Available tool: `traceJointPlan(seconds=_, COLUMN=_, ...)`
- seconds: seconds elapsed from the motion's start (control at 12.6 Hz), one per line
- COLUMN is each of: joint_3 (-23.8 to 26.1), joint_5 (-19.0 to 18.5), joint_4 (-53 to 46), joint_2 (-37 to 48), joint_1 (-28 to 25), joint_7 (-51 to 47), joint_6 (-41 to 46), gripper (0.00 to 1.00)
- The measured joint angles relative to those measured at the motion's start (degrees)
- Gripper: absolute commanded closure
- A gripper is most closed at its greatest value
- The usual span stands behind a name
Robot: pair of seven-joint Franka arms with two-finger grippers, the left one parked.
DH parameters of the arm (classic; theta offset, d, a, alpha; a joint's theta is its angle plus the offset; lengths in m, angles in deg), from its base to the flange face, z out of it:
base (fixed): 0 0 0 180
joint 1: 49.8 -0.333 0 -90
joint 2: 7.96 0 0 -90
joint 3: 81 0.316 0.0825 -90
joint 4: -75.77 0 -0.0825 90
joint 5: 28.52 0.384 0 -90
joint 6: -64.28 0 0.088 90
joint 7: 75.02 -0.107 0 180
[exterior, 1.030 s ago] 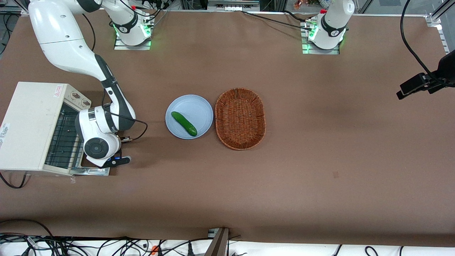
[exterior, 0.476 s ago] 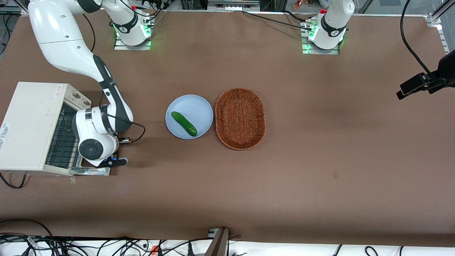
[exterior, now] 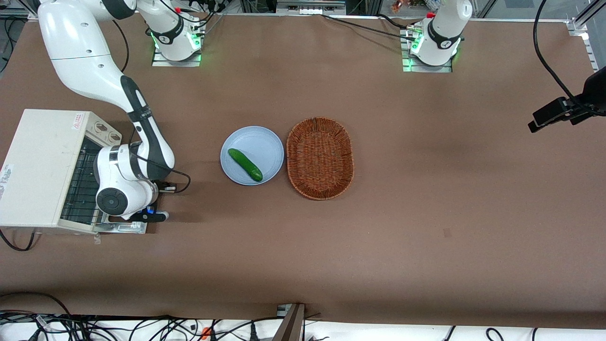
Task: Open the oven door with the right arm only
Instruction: 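Release the lowered door and lift the right gripper away from the oven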
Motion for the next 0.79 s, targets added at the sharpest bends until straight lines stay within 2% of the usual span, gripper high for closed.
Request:
traceJointPlan(seconds=0.16, joint_3=0.0, joint_5=1.2, joint_4=-2.0, joint_2=0.0, joint_1=-1.2, joint_7=-0.3, joint_6=2.6, gripper=1.00)
traceJointPlan(seconds=0.48, joint_3=-0.3, joint_5=1.2, joint_4=-7.7, joint_2=1.0, joint_1=-1.7, joint_7=0.1, joint_6=9.3, gripper=1.00)
traceJointPlan(seconds=0.79, joint_3=-0.8, joint_5=1.8, joint_4=-10.3, joint_2=8.1, joint_1=-0.4, joint_7=4.5, joint_6=15.4, gripper=1.00)
